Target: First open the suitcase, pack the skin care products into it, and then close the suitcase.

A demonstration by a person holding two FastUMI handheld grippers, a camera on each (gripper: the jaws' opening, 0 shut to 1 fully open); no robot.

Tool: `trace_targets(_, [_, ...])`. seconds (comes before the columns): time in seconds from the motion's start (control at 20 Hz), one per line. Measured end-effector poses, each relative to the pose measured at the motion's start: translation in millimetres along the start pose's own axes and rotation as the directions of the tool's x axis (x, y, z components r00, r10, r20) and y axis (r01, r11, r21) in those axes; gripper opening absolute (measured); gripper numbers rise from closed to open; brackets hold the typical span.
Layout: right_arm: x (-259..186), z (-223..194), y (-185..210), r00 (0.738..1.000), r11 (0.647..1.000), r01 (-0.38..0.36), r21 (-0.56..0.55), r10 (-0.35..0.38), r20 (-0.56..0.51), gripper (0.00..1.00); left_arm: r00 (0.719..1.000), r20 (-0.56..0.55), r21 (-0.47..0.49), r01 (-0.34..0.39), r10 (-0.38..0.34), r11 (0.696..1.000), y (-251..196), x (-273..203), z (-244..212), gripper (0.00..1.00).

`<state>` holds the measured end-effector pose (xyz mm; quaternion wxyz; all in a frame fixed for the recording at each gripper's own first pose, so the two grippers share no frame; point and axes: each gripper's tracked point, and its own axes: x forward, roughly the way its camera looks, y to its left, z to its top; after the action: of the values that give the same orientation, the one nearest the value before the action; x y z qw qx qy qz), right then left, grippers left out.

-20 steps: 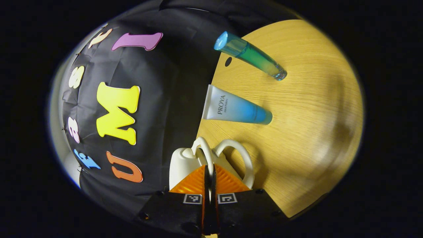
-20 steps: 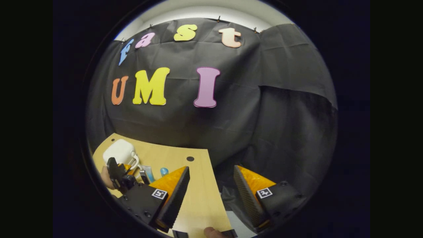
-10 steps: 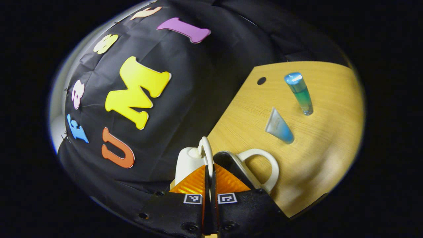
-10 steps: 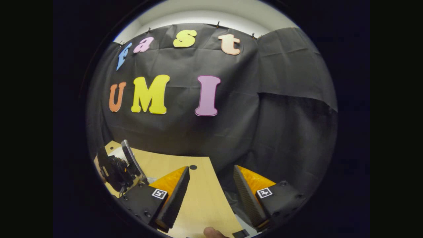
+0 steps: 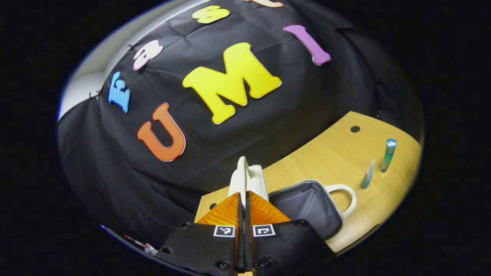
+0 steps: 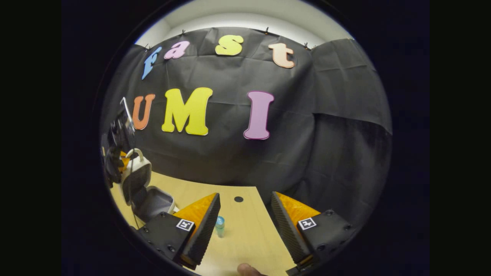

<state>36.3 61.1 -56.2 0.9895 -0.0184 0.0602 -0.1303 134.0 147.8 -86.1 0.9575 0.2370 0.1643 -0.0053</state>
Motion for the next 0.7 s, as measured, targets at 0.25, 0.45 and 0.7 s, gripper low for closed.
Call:
trace_targets(0.25, [1,0,36,1.0,1.0,-0.024,-0.012,0.023,-0.013,0.8,0.998,-0.053,-0.143,0.012,-0.019,0.99,76,25,-51,0.03])
trace_targets(0.45, [-1,-2,56,0.999,0.999,-0.036,-0.033,0.035,-0.028,0.8,0.996,-0.088,-0.166,0.008,-0.023,0.986,133,46,-104,0.03])
trace_targets(0.7, [0,-14,66,0.997,0.999,-0.031,-0.042,0.028,-0.078,0.8,0.993,-0.082,-0.18,0.068,-0.083,0.981,166,81,-157,0.03])
